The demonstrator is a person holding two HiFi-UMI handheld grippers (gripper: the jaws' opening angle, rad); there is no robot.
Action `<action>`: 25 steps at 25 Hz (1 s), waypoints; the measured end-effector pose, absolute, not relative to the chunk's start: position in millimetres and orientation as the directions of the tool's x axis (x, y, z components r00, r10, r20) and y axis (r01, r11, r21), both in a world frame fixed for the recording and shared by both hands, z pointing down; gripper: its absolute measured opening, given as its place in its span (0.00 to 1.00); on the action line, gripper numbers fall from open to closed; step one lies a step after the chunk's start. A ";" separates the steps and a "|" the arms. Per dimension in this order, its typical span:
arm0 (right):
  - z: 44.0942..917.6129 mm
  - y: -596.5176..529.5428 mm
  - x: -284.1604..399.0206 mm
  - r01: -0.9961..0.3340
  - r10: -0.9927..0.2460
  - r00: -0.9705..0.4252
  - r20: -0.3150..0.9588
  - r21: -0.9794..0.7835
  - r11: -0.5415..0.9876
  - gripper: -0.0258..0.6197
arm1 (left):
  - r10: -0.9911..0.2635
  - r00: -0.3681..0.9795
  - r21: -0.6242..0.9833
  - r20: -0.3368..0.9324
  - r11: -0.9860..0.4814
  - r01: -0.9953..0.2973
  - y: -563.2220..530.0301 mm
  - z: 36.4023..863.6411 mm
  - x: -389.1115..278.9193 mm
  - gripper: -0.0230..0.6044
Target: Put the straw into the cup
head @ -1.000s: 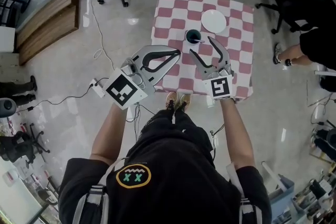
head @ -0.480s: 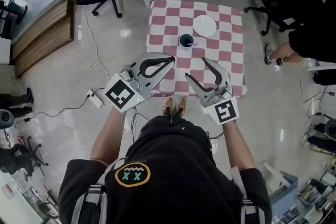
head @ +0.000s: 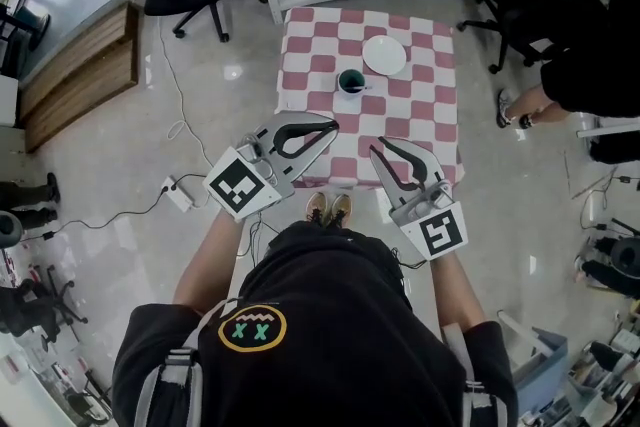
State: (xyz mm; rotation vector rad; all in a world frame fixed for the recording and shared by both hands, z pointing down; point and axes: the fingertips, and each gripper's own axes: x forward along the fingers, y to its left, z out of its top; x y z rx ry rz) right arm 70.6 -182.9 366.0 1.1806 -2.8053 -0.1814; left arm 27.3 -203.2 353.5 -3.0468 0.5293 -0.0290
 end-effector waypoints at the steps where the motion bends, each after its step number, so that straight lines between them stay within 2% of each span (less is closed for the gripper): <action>1: 364.2 -180.9 71.2 -0.704 -0.717 -0.696 0.045 0.155 0.693 0.11 | -0.335 0.942 -0.047 0.010 -0.941 -0.335 -201.4 353.1 27.9 0.07; 2: 363.4 -179.1 72.0 -0.702 -0.716 -0.696 0.053 0.161 0.694 0.07 | -0.334 0.943 -0.043 0.009 -0.942 -0.333 -199.4 352.5 28.6 0.07; 25: 365.7 -180.8 90.0 -0.697 -0.716 -0.694 0.077 0.177 0.694 0.07 | -0.356 0.934 -0.028 0.024 -0.935 -0.355 -194.3 353.0 34.2 0.07</action>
